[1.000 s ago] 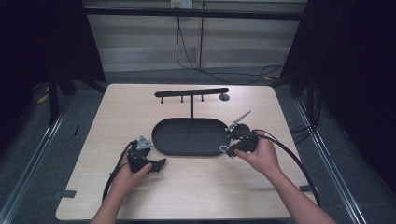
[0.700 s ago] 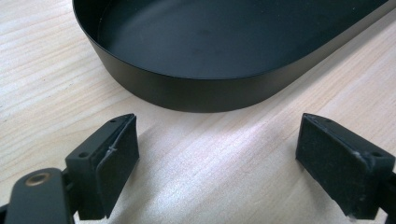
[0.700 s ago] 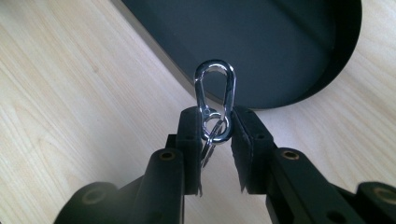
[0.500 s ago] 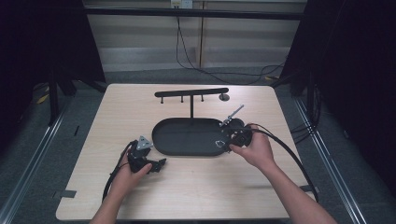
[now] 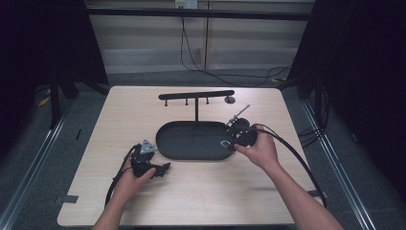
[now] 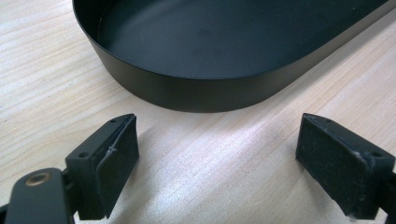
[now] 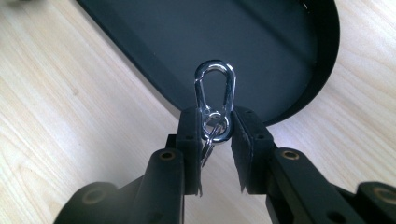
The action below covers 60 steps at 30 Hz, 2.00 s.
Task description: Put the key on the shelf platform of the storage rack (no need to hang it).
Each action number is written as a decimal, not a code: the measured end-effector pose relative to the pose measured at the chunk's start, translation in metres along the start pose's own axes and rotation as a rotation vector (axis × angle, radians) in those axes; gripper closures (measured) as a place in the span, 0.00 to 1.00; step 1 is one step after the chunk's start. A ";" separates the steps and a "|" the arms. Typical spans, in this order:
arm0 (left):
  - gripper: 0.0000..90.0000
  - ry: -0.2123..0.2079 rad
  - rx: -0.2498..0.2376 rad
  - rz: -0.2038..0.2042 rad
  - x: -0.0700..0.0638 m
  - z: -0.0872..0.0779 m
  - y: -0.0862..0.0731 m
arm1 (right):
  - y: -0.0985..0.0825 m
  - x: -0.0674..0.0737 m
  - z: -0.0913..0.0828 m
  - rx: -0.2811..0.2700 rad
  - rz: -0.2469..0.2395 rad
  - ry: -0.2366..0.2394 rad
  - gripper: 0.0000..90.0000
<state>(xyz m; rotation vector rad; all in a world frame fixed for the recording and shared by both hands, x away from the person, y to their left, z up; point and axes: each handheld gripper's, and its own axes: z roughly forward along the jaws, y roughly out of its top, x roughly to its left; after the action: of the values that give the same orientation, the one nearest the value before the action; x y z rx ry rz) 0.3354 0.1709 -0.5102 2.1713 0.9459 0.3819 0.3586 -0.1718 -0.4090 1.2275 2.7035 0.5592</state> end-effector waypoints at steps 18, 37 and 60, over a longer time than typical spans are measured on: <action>0.14 -0.001 0.000 0.000 0.000 0.000 0.000 | 0.018 -0.004 0.013 -0.015 0.021 -0.018 0.82; 0.14 0.000 0.000 -0.001 0.000 0.000 0.000 | 0.026 -0.009 0.033 -0.048 0.049 -0.014 0.82; 0.14 -0.001 0.000 -0.001 0.000 0.000 0.000 | 0.038 0.000 0.055 -0.001 0.007 -0.035 0.82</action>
<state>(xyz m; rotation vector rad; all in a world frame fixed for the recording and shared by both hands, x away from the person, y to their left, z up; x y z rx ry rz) 0.3353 0.1708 -0.5103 2.1706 0.9459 0.3811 0.3997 -0.1334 -0.4458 1.2346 2.6710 0.5346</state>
